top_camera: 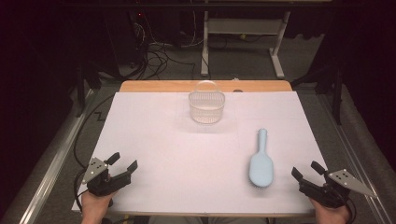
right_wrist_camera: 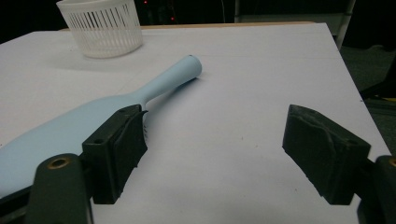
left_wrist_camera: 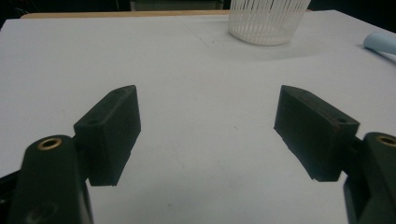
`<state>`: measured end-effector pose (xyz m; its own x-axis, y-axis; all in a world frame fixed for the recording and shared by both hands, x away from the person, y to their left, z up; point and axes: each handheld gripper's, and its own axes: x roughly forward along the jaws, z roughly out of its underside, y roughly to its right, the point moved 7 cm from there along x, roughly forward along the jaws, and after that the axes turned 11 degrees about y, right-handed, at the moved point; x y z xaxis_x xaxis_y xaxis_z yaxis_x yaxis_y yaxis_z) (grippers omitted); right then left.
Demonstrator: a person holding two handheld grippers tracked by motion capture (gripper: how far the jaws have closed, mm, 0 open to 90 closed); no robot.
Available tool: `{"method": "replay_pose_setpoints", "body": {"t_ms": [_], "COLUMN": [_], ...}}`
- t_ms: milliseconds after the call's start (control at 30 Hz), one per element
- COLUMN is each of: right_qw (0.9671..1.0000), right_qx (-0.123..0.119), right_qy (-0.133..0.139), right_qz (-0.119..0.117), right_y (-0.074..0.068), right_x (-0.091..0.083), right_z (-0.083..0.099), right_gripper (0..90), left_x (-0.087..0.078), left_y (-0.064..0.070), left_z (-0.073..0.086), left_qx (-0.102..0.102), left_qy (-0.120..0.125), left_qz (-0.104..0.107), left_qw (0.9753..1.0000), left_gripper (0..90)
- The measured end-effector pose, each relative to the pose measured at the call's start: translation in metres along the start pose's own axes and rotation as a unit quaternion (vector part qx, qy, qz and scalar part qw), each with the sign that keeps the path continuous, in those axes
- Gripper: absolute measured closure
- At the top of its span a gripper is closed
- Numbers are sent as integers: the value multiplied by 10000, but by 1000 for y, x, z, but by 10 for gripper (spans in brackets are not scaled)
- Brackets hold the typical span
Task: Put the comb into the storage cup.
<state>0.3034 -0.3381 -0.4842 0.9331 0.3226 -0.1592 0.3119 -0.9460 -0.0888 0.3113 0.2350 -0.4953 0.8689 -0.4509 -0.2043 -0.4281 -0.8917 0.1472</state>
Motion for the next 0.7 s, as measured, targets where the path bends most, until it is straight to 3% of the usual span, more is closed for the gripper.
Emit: {"method": "replay_pose_setpoints", "body": {"t_ms": [367, 700], "right_qw": [10000, 9993], "right_qx": [-39, 38], "right_qy": [47, 256], "right_qz": [-43, -265], "right_y": [-5, -17], "right_x": [-1, 3], "right_z": [-3, -13], "right_gripper": [213, 215], "left_x": [1, 2], "left_y": [1, 0], "left_z": [1, 2], "left_qx": [6, 8], "left_qy": [-17, -29], "left_qz": [7, -2], "left_qw": [10000, 10000], "left_gripper": [221, 222]}}
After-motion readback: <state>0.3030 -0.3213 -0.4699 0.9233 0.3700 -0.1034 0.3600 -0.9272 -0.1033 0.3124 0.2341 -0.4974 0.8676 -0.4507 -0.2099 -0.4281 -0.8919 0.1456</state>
